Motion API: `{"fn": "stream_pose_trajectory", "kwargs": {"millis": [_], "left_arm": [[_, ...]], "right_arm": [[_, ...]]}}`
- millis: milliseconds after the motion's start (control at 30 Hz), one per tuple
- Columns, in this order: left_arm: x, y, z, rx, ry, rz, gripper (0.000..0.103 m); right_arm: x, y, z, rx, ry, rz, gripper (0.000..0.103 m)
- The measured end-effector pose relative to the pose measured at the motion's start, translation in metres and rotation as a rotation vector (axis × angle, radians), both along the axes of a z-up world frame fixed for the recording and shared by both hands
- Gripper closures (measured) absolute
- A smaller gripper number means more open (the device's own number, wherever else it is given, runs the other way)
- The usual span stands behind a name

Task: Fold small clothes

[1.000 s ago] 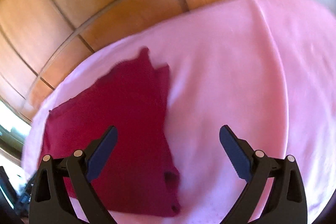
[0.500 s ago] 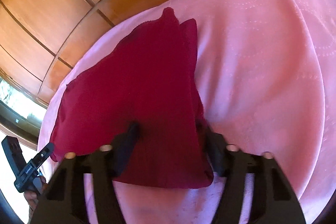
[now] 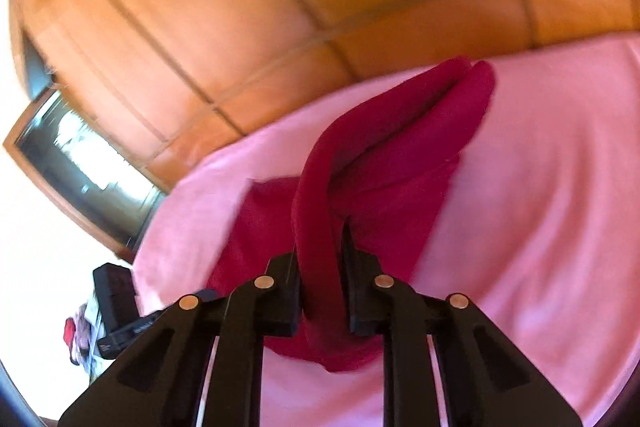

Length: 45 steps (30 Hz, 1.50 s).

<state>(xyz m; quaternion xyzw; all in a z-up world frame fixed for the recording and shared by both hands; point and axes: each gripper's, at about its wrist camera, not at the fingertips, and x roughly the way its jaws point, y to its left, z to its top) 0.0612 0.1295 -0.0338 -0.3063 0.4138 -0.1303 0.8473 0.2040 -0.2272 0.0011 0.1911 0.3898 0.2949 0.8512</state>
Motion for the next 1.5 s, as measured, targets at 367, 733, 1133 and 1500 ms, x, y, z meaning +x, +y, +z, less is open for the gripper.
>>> {"fn": "stream_pose_trajectory", "kwargs": {"millis": [367, 733, 1133, 1500], "left_arm": [[-0.012, 0.064, 0.015, -0.138, -0.050, 0.108, 0.054], [0.006, 0.075, 0.021, -0.232, -0.031, 0.073, 0.036], [0.058, 0.033, 0.012, -0.068, 0.164, -0.044, 0.031], [0.037, 0.039, 0.025, -0.077, 0.134, -0.017, 0.089]], "right_arm": [[0.010, 0.168, -0.028, -0.051, 0.041, 0.293, 0.088], [-0.033, 0.183, -0.037, -0.058, -0.017, 0.455, 0.039], [-0.071, 0.060, -0.046, -0.158, -0.003, 0.182, 0.034], [-0.067, 0.104, -0.074, -0.437, -0.080, 0.159, 0.085]]}}
